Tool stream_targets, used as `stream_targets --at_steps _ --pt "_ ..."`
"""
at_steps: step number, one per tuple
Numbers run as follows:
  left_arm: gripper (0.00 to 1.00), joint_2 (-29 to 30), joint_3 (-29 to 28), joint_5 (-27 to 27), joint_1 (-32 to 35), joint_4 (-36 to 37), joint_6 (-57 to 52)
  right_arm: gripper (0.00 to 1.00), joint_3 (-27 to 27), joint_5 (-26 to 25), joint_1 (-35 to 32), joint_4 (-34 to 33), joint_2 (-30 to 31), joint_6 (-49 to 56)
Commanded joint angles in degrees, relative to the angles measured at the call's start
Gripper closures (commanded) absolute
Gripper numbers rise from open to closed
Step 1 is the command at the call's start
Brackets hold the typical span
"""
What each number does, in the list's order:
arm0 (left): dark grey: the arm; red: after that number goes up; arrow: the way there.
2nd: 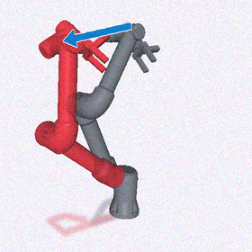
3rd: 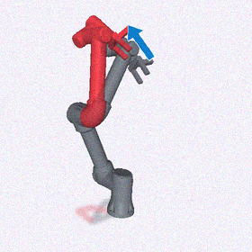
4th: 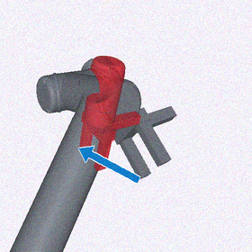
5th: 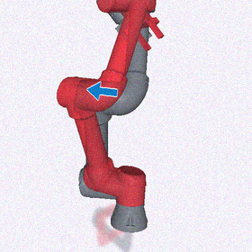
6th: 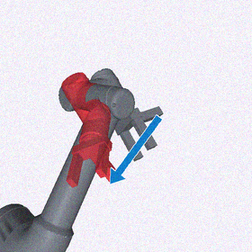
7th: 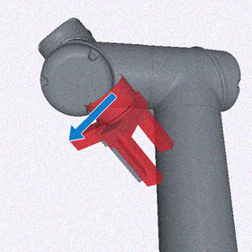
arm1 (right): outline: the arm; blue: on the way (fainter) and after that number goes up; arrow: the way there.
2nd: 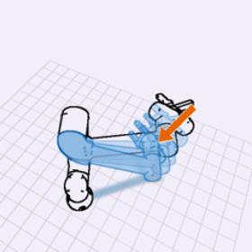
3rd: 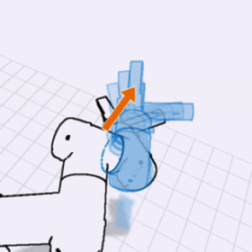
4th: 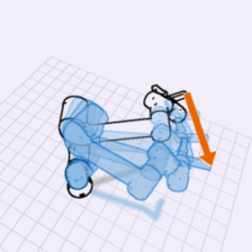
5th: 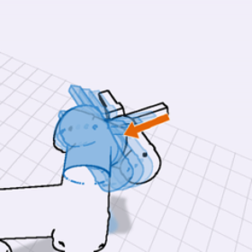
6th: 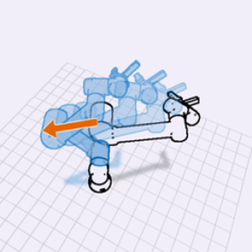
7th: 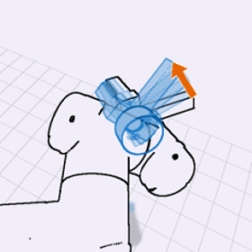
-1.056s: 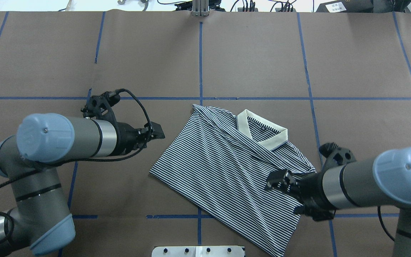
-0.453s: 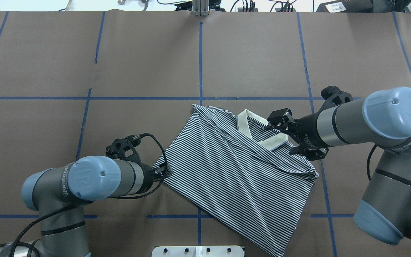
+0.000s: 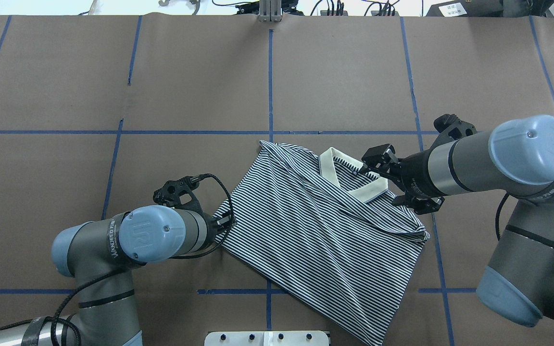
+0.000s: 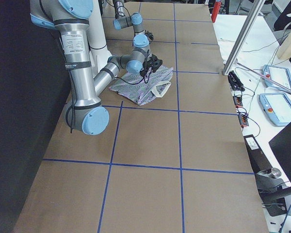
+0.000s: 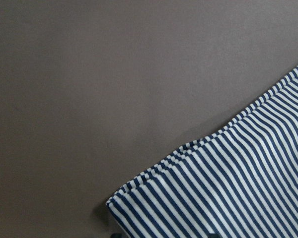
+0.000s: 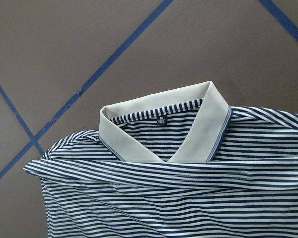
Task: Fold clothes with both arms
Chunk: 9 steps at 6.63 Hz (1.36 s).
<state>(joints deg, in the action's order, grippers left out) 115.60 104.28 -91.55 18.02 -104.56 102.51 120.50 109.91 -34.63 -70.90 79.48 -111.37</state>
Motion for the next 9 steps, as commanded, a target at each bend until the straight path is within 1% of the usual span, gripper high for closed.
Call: stream_targets --at_steps 1,3,4,5,7,8,9 --pt "0.39 -0.02 -0.74 0.23 0.70 0.05 -0.03 0.00 -0.01 0.04 0.00 0.06 0.06 0.01" --pt "0.41 -0.11 -2.50 0.23 0.70 0.05 -0.20 0.00 0.08 0.04 0.00 0.06 -0.11 0.01" --pt "0.40 -0.11 -2.07 0.14 0.70 0.84 -0.38 0.00 0.08 0.04 -0.09 0.06 -0.11 0.01" --pt "0.40 0.24 -1.54 0.06 0.62 4.24 -0.38 0.00 0.08 -0.05 0.00 0.06 -0.20 0.01" --pt "0.41 0.15 -1.54 0.05 0.44 4.54 -0.38 0.00 0.17 -0.05 0.00 0.06 -0.20 -0.08" --pt "0.46 0.16 -1.63 0.05 0.27 4.54 -0.38 0.00 0.00 -0.05 0.00 0.06 -0.20 -0.08" --pt "0.94 0.42 -1.63 0.05 0.27 4.54 -0.29 0.00 -0.01 -0.13 0.00 0.06 -0.20 -0.08"
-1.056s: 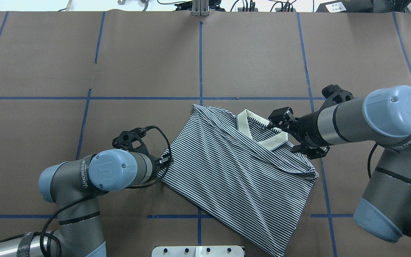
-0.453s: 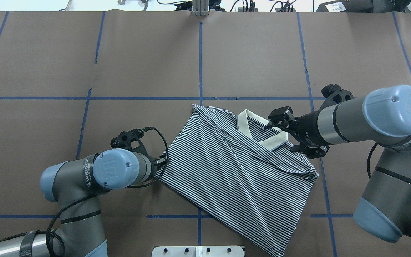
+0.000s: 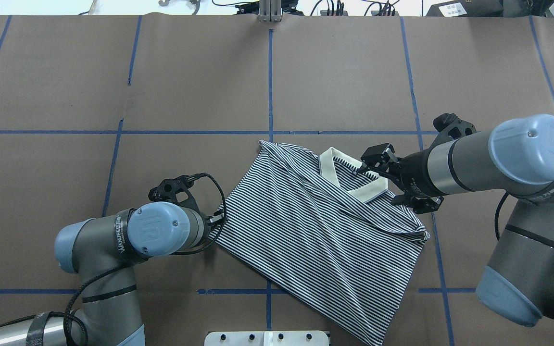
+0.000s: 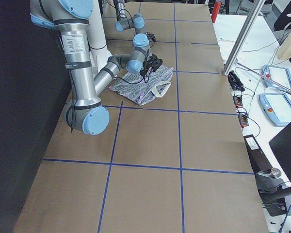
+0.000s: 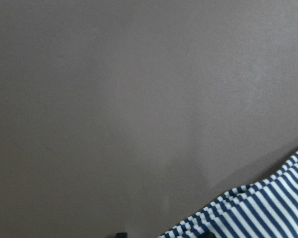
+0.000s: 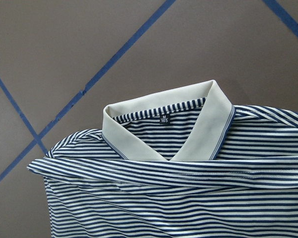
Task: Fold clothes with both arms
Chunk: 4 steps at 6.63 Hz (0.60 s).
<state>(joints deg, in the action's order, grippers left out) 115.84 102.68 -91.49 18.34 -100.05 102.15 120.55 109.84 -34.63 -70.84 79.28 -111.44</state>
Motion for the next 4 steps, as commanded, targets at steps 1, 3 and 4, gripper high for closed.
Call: stream_targets --at_steps 1,3,4 --pt "1.00 0.35 0.06 0.00 -0.06 0.47 -0.02 0.00 -0.05 -0.06 0.00 0.00 0.00 0.00" --pt "1.00 1.14 3.12 0.17 0.38 6.15 -2.90 0.00 -0.14 -0.15 0.18 0.00 0.00 0.00" --pt "1.00 0.88 3.14 0.26 2.65 6.18 -5.27 0.00 -0.14 -0.24 0.18 0.00 0.00 0.08"
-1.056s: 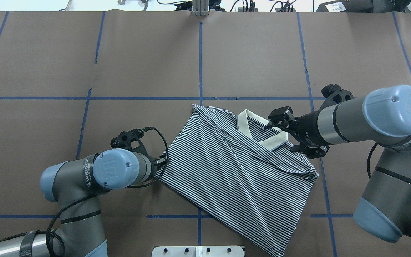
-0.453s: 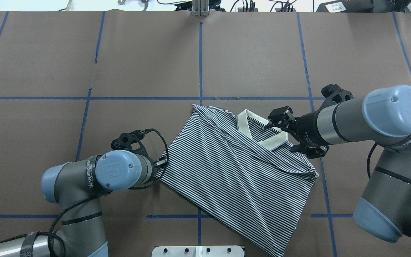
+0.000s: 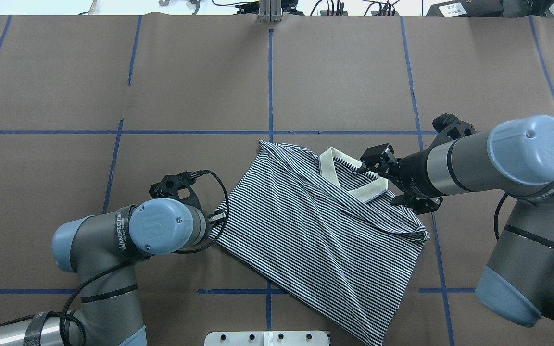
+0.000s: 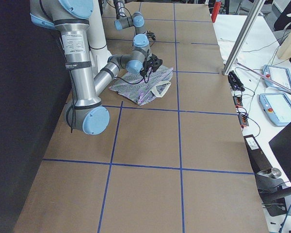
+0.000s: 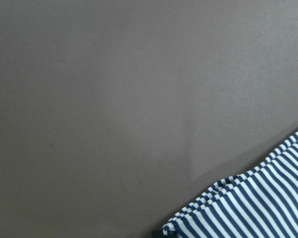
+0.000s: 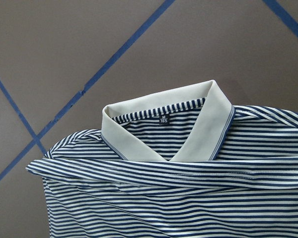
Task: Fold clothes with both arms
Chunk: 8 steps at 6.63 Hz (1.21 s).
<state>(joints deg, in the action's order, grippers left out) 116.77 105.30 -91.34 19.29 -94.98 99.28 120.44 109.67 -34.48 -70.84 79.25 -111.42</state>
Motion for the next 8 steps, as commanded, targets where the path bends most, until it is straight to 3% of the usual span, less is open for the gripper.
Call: stream_targets --at_steps 1,2,3,5,6,7,8 --pt "1.00 0.21 -0.35 0.28 5.28 0.85 -9.48 0.00 -0.03 -0.50 0.02 -0.09 0.02 -0.02" --pt "1.00 1.08 -2.88 2.11 10.01 -2.11 -14.07 0.00 -0.29 -0.60 0.02 -0.18 -0.06 -0.02" --pt "1.00 5.44 -11.26 2.04 15.63 -8.84 -17.34 0.00 -0.20 -0.68 0.02 -0.18 0.02 -0.02" --pt "1.00 20.27 -39.86 1.96 23.65 -23.52 -19.22 0.00 -0.03 -0.60 0.02 0.08 -0.06 0.06" --pt "1.00 22.69 -47.30 1.96 25.16 -28.55 -20.78 0.00 0.23 -0.42 0.02 0.17 -0.15 0.15" --pt "0.43 22.88 -48.07 1.69 26.40 -29.56 -22.36 0.00 -0.55 -0.68 0.02 -0.52 -3.46 0.15" --pt "0.33 22.45 -45.64 0.13 26.84 -30.44 -22.47 0.00 -4.99 -0.60 0.20 -0.70 -7.67 0.15"
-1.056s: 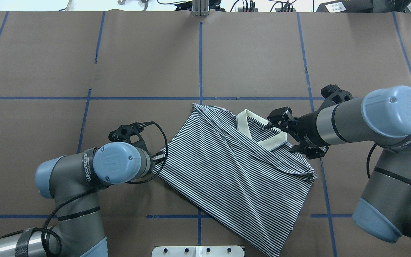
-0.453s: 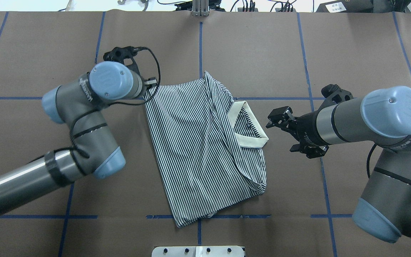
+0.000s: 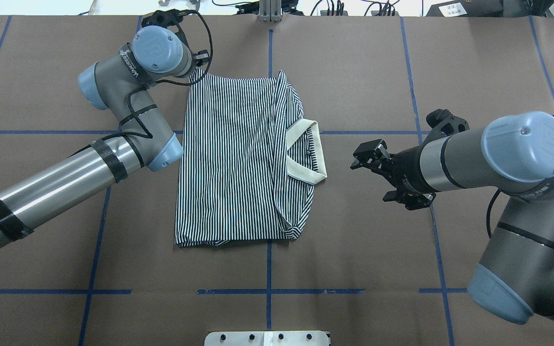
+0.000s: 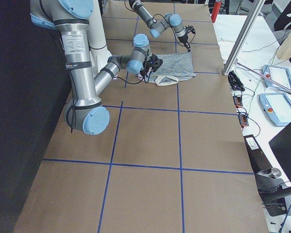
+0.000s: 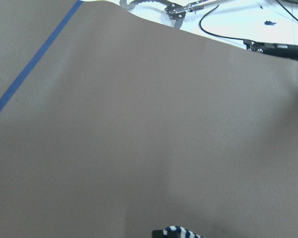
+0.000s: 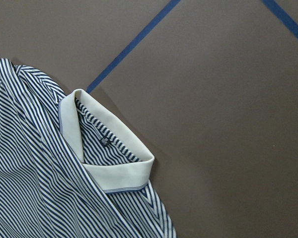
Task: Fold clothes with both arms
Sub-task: 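Fold the shirt in half with the left gripper toward the right gripper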
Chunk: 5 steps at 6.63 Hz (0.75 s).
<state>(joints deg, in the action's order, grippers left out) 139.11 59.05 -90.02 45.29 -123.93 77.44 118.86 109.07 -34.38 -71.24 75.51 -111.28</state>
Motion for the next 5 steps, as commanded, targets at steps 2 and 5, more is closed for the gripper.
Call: stream_targets --at_steps 2,5 --pt "0.33 -13.42 22.29 -13.82 2.87 -1.05 -0.36 0.00 -11.95 0.01 4.65 -0.47 -11.32 6.72" --pt "0.33 -21.78 34.91 -19.32 3.58 -0.96 -0.10 0.00 -15.31 -3.14 11.86 -15.54 -18.87 32.01"
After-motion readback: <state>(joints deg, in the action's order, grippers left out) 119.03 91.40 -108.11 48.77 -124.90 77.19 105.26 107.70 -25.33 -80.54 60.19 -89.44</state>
